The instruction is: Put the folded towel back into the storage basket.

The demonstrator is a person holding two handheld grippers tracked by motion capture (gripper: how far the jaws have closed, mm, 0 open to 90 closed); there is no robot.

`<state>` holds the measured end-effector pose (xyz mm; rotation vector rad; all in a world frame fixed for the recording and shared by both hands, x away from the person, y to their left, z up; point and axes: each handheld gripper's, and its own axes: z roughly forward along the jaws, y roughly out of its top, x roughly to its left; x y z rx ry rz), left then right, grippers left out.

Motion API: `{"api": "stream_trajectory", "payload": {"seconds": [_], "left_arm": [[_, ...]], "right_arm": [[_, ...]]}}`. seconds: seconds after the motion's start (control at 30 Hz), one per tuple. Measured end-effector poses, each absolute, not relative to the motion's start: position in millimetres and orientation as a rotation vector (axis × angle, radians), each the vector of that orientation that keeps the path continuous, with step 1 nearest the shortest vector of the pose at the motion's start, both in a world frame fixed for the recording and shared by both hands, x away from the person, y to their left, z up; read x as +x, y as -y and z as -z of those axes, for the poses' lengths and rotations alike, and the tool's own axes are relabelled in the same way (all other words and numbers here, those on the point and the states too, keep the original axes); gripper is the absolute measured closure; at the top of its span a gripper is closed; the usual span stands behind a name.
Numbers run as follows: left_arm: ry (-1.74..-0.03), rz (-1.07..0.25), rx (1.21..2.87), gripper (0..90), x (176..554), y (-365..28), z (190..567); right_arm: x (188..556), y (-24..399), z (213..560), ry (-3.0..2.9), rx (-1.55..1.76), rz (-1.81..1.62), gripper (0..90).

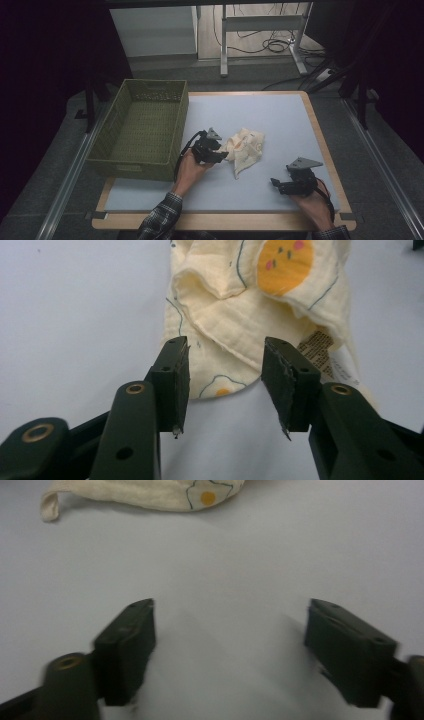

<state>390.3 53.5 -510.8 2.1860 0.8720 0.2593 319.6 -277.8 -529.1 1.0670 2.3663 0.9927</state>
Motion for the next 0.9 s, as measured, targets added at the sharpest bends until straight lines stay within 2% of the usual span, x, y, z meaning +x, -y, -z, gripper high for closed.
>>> {"api": "stream_trajectory", "payload": {"seconds": [0.1,0.13,0.17,0.2,0.23,0.27,0.3,0.43,0.57,0.7,0.9], "left_arm": [[-0.856,-0.251,2.172,52.8,390,-50,517],[-0.856,-0.251,2.172,51.8,390,-50,517],[-0.831,-0.246,2.167,50.9,390,-47,519],[-0.831,-0.246,2.167,49.6,390,-47,519],[-0.810,-0.250,2.170,48.9,390,-44,521],[-0.810,-0.250,2.170,48.9,390,-44,521],[-0.803,-0.259,2.185,48.9,392,-42,524],[-0.793,-0.267,2.209,53.7,399,-43,534],[-0.779,-0.263,2.170,61.7,401,-48,539],[-0.797,-0.241,2.139,65.8,403,-51,541],[-0.795,-0.250,2.140,66.1,402,-51,542]], "right_arm": [[318,276,527,-2.378,1.052,-1.000,36.1],[318,276,527,-2.378,1.052,-1.000,36.1],[318,272,526,-2.404,1.037,-1.024,40.8],[318,272,526,-2.404,1.037,-1.024,40.8],[319,268,525,-2.427,1.016,-1.062,46.0],[319,268,525,-2.427,1.016,-1.062,46.0],[320,262,524,-2.452,0.996,-1.112,49.9],[323,246,521,-2.499,0.935,-1.158,54.7],[326,226,518,-2.542,0.877,-1.197,55.9],[334,204,516,-2.568,0.836,-1.213,55.2],[348,175,522,-2.581,0.838,-1.177,49.5]]}}
